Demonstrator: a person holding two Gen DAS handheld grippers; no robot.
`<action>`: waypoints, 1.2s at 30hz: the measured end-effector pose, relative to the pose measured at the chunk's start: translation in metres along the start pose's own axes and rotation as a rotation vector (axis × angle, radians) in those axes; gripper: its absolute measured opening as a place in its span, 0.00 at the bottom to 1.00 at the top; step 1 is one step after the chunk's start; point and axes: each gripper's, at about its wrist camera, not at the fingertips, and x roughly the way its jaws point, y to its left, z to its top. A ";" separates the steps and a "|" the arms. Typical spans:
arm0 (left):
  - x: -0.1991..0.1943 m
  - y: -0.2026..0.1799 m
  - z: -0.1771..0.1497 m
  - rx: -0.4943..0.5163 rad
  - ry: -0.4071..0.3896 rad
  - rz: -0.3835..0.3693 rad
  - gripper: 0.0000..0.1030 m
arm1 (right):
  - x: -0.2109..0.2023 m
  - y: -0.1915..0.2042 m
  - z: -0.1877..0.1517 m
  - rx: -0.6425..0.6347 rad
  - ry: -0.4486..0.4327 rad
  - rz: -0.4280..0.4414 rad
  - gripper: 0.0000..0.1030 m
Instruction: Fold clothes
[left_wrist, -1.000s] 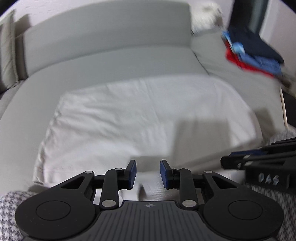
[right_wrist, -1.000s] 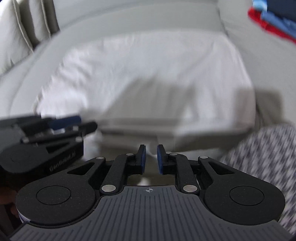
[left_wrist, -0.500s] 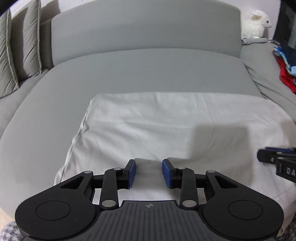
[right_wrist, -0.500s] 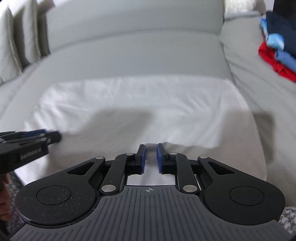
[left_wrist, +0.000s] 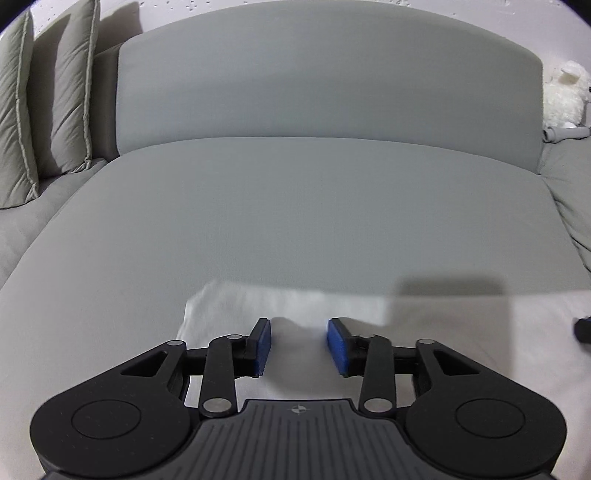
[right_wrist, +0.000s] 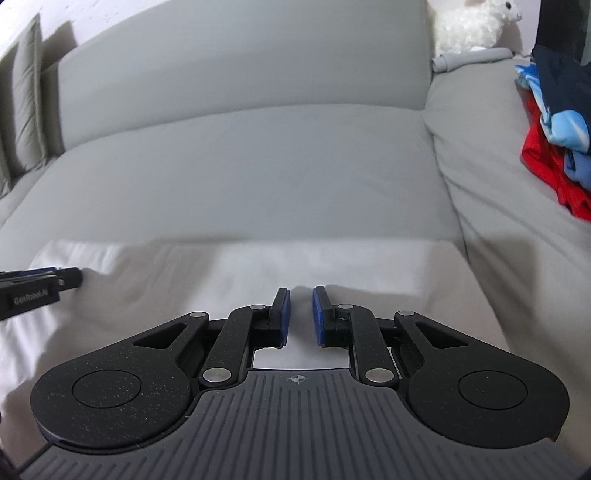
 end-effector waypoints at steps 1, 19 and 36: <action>0.005 0.002 0.003 -0.002 0.001 0.028 0.35 | 0.004 -0.003 0.003 0.010 0.000 -0.010 0.18; -0.052 0.013 0.016 0.123 -0.024 0.076 0.36 | -0.015 -0.053 0.010 0.134 0.013 -0.175 0.19; -0.109 0.046 -0.039 0.089 0.137 0.190 0.36 | -0.085 -0.045 -0.051 0.045 0.122 -0.231 0.18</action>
